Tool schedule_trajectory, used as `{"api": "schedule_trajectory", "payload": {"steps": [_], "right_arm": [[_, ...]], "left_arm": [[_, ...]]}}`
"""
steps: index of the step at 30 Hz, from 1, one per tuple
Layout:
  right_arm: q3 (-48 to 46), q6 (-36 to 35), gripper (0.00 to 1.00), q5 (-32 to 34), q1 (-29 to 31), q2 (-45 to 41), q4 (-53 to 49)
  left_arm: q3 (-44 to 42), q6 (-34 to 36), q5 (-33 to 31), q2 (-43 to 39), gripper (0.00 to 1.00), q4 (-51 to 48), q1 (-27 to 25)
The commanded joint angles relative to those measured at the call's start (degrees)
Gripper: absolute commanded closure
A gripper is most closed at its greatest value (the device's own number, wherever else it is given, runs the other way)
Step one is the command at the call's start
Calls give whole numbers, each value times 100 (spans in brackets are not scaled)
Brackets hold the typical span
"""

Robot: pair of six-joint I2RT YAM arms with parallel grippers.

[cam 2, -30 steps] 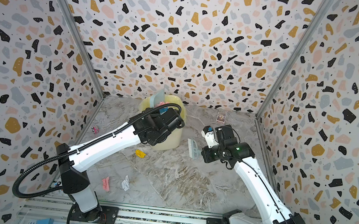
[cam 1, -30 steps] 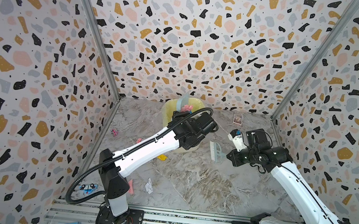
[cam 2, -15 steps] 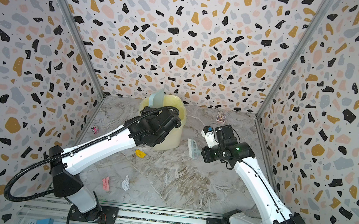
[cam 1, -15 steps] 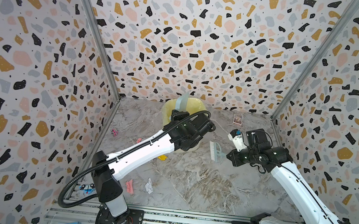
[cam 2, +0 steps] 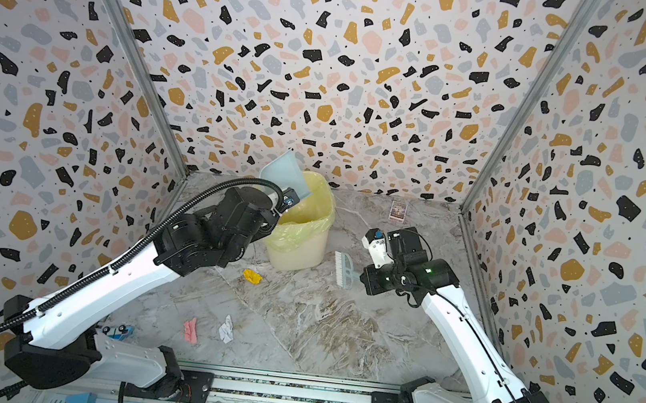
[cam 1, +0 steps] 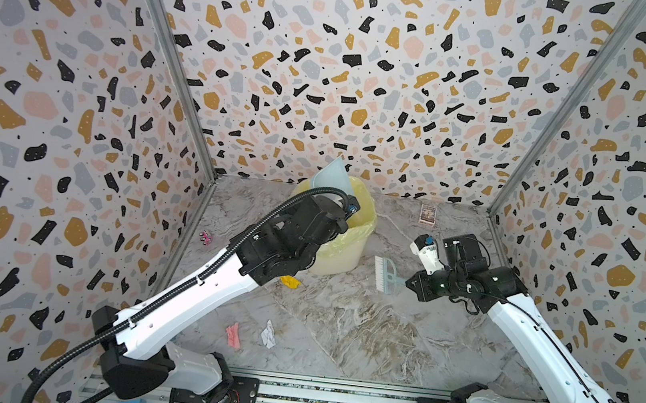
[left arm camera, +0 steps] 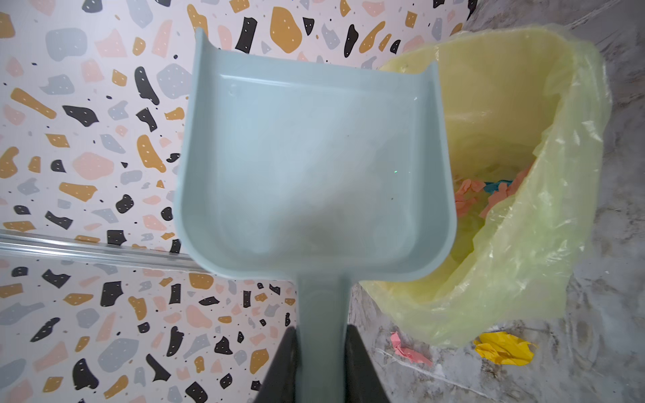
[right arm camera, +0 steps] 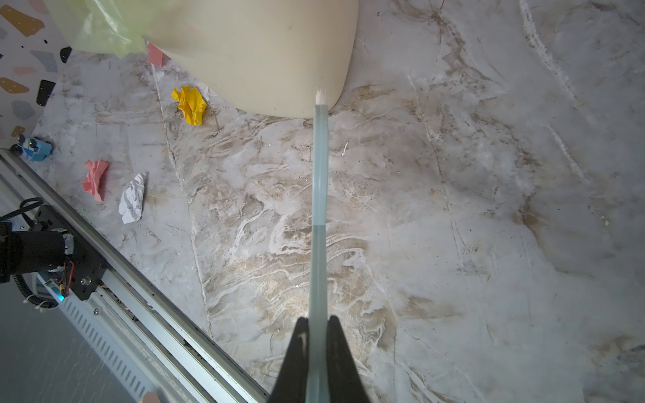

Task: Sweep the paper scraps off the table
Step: 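Lower the empty dustpan near the white scrap while the right arm brings the brush over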

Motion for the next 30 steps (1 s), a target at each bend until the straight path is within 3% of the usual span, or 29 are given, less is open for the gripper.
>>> {"api": "schedule_trajectory", "payload": {"steps": [1,9,17,22,30], "right_arm": [[-118,207,100,-279,106,-215,130],[-830,1073,100,-698,1252,-610,1060],[-1590,2243,100,-1200,2724,-638,2672],[-1661,2663,100,-1281,3449,-174,3564],[-1164,3023,100,-1051,4252,1011,4030]], "left_arm": [[-220,-536,543,-251,100,331,90],[-1060,-1696,1015,-1034,100,578,336],[-1771,-2643,1255,-1713,100,539,453],[-1931,-2893,1332,-2017,100,359,467],[-1894,-3065,1428,-2200,100,-150,476]]}}
